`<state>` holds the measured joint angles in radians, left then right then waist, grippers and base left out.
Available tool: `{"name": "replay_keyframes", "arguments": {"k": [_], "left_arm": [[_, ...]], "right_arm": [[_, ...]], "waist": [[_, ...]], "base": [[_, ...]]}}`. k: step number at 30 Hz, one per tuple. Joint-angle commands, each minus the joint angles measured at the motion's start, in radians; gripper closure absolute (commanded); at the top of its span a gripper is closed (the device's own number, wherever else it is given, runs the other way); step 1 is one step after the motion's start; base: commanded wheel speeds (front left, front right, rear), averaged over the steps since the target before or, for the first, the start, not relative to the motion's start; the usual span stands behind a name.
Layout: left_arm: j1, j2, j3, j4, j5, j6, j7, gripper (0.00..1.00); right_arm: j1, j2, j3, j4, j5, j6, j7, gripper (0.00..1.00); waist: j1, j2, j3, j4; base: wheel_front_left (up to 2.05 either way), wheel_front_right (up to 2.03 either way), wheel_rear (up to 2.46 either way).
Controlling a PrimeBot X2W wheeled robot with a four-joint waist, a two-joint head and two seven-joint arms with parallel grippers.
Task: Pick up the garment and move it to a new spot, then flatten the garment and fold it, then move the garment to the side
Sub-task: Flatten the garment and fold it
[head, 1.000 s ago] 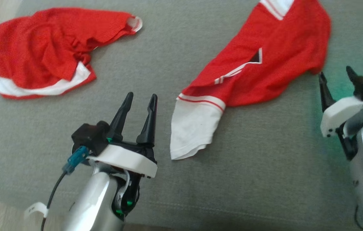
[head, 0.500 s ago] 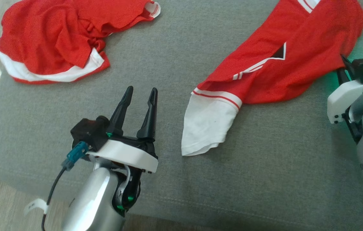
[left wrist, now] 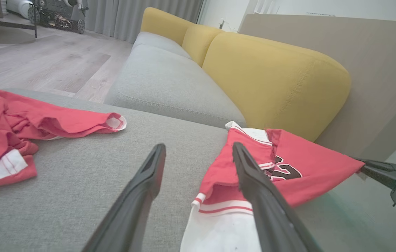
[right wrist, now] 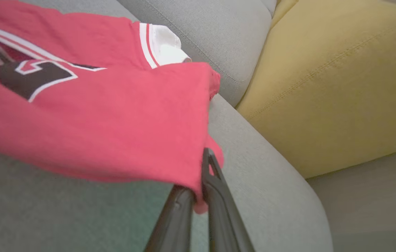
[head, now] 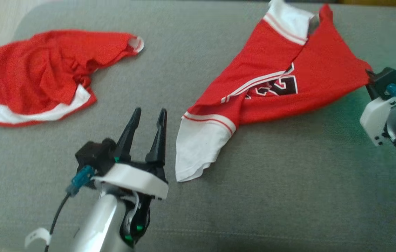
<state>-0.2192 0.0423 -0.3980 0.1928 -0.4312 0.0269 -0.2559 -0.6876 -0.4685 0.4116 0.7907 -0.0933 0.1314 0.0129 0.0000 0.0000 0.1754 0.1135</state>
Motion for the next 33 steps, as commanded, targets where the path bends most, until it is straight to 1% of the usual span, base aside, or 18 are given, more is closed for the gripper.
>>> {"name": "replay_keyframes", "arguments": {"k": [1,3,4,5,8,10,11,13,15,18,21,26,31,32,33], "left_arm": [[-0.005,0.008,0.043,-0.029,-0.004,0.006,-0.006,0.00],[0.009,0.008,0.048,-0.028,-0.006,0.008,-0.006,0.00],[0.009,0.008,0.048,-0.028,-0.006,0.008,-0.006,0.00],[0.020,0.008,0.050,-0.031,-0.007,0.008,-0.006,0.00],[0.029,0.008,0.052,-0.035,-0.009,0.007,-0.006,0.00],[0.031,0.008,0.053,-0.040,-0.009,0.005,-0.006,0.00],[0.031,0.008,0.053,-0.040,-0.009,0.005,-0.006,0.00],[0.026,0.008,0.051,-0.044,-0.009,0.004,-0.006,0.00],[0.016,0.008,0.044,-0.047,-0.010,0.002,-0.006,0.00],[-0.003,0.008,0.029,-0.047,-0.014,0.001,-0.006,0.00],[-0.026,0.008,0.012,-0.045,-0.018,0.001,-0.006,0.00],[-0.052,0.008,-0.012,-0.045,-0.030,0.005,-0.006,0.00],[-0.061,0.008,-0.030,-0.048,-0.039,0.010,-0.006,0.00],[-0.061,0.008,-0.031,-0.048,-0.039,0.011,-0.006,0.00],[-0.061,0.008,-0.032,-0.049,-0.040,0.013,-0.006,0.00]], "right_arm": [[0.003,-0.060,0.062,-0.064,0.043,-0.001,0.034,1.00],[0.017,-0.134,0.137,-0.136,0.106,-0.001,0.100,1.00],[0.017,-0.134,0.137,-0.136,0.106,-0.001,0.100,1.00],[0.033,-0.223,0.204,-0.226,0.170,-0.001,0.173,1.00],[0.063,-0.373,0.295,-0.388,0.274,-0.001,0.302,1.00],[0.072,-0.467,0.336,-0.506,0.341,-0.001,0.380,1.00],[0.072,-0.467,0.336,-0.506,0.341,-0.001,0.380,1.00],[0.063,-0.534,0.353,-0.607,0.390,-0.001,0.442,1.00],[0.047,-0.568,0.369,-0.676,0.417,-0.001,0.485,1.00],[0.008,-0.582,0.415,-0.716,0.434,-0.001,0.528,1.00],[-0.055,-0.566,0.473,-0.691,0.454,-0.001,0.550,1.00],[-0.175,-0.529,0.610,-0.564,0.493,-0.001,0.548,1.00],[-0.285,-0.484,0.742,-0.402,0.503,-0.001,0.476,1.00],[-0.301,-0.473,0.763,-0.371,0.506,-0.001,0.459,0.89],[-0.319,-0.464,0.782,-0.341,0.504,-0.001,0.435,0.51]], "waist": [[0.0000,0.0000,-0.053,-0.039],[0.0000,0.0000,-0.073,-0.048],[0.0000,0.0000,-0.073,-0.048],[0.0000,0.0000,-0.086,-0.051],[0.0000,0.0000,-0.093,-0.047],[0.0000,0.0000,-0.088,-0.038],[0.0000,0.0000,-0.088,-0.038],[0.0000,0.0000,-0.072,-0.025],[0.0000,0.0000,-0.051,-0.004],[0.0000,0.0000,-0.017,0.031],[0.0000,0.0000,0.021,0.070],[0.0000,0.0000,0.063,0.136],[0.0000,0.0000,0.088,0.178],[0.0000,0.0000,0.091,0.183],[0.0000,0.0000,0.095,0.186]], "base": [[0.00,0.00,0.00],[0.00,0.00,0.00],[0.00,0.00,0.00],[0.00,0.00,0.00],[0.00,0.00,0.00],[0.00,0.00,0.00],[0.00,0.00,0.00],[0.00,0.00,0.00],[0.00,0.00,0.00],[0.00,0.00,0.00],[0.00,0.00,0.00],[0.00,0.00,0.00],[0.00,0.00,0.00],[0.00,0.00,0.00],[0.00,0.00,0.00]]}}
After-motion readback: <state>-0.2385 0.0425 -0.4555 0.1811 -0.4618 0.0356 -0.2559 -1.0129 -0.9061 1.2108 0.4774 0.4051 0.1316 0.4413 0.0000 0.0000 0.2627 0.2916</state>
